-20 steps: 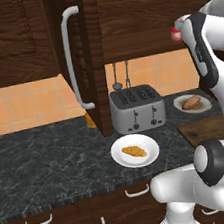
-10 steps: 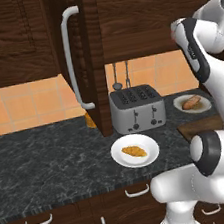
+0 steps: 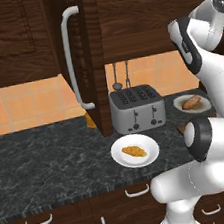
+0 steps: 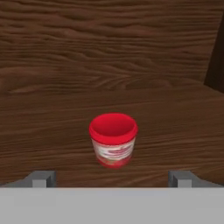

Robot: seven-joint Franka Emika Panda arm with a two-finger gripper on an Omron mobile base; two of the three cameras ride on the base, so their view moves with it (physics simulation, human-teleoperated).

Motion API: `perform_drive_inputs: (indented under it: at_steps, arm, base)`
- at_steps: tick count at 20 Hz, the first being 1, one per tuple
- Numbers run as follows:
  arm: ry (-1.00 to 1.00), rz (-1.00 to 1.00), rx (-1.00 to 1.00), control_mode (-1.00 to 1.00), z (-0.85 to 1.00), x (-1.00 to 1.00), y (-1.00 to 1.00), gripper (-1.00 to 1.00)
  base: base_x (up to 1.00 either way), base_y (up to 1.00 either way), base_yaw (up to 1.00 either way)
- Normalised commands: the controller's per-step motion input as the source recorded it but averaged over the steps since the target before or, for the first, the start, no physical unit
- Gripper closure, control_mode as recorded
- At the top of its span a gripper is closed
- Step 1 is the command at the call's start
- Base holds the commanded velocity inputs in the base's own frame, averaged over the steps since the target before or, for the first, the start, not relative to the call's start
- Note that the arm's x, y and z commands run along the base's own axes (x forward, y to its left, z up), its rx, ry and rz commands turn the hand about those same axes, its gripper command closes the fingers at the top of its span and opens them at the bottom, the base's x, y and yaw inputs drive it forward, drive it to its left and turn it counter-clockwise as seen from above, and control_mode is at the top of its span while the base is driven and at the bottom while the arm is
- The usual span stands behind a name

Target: From the different types of pastries on the counter, select a croissant and place it on the cutting board. Then retrieve a jar of jam from the cabinet and place it alongside the croissant on the cutting board.

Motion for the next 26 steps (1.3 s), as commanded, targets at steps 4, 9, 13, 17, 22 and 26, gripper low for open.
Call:
perform_drive_inputs:
  at_steps: [4,9,13,17,22,26]
  arm:
    - [0.01,0.00,0.00,-1.00,-0.11,0.24,0.04,-1.00]
    - [0.01,0.00,0.00,-1.00,0.00,0.42,0.02,-1.00]
    - [0.06,0.00,0.00,-1.00,0.00,0.25,-0.23,-1.00]
    - [0.00,0.00,0.00,-1.00,0.00,0.00,0.00,-1.00]
    - [0.00,0.00,0.00,-1.00,-0.26,0.01,0.06,-1.00]
    - [0.00,0.00,0.00,-1.00,-0.11,0.06,0.00,-1.00]
  base:
    - [0.00,0.00,0.00]
    - [0.00,0.00,0.00]
    - [0.00,0.00,0.00]
    - [0.00,0.00,0.00]
    - [0.00,0.00,0.00]
    - [0.00,0.00,0.00]
